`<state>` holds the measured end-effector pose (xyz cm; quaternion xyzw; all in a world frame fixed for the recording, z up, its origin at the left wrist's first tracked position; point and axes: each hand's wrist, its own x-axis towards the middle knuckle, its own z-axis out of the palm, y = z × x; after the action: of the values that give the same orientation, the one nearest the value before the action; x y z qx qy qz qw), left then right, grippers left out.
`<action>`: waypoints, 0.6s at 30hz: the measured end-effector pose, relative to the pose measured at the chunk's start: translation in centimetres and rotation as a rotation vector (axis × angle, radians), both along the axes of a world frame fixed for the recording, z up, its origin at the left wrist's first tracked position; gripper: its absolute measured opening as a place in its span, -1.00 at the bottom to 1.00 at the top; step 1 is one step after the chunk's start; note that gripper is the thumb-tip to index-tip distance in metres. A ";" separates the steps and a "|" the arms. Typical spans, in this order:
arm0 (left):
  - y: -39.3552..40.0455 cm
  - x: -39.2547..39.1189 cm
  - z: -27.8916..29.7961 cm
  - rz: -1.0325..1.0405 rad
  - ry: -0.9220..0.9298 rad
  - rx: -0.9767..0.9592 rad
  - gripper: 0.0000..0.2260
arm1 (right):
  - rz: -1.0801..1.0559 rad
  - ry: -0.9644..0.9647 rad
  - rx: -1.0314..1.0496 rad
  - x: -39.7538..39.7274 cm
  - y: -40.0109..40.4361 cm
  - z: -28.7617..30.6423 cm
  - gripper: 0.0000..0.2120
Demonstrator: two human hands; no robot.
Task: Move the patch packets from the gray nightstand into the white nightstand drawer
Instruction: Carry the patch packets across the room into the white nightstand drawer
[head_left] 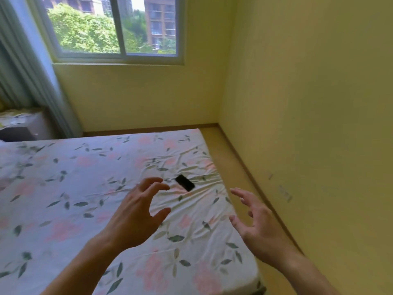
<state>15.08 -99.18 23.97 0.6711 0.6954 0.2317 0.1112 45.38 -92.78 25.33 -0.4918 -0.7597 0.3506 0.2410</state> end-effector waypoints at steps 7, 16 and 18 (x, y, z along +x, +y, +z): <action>16.2 15.2 1.3 -0.193 -0.094 0.076 -0.57 | -0.169 -0.005 0.018 11.9 10.1 1.9 -0.50; 30.9 29.1 4.1 -0.216 -0.056 0.173 -0.51 | -0.154 0.068 0.036 24.1 24.5 4.2 -0.49; 33.5 31.2 3.4 -0.173 -0.056 0.174 -0.51 | -0.123 0.085 0.057 26.8 27.7 4.0 -0.48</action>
<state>46.28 -65.68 27.37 0.7289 0.6088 0.2994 0.0918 72.22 -65.04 29.37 -0.5152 -0.7267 0.3337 0.3082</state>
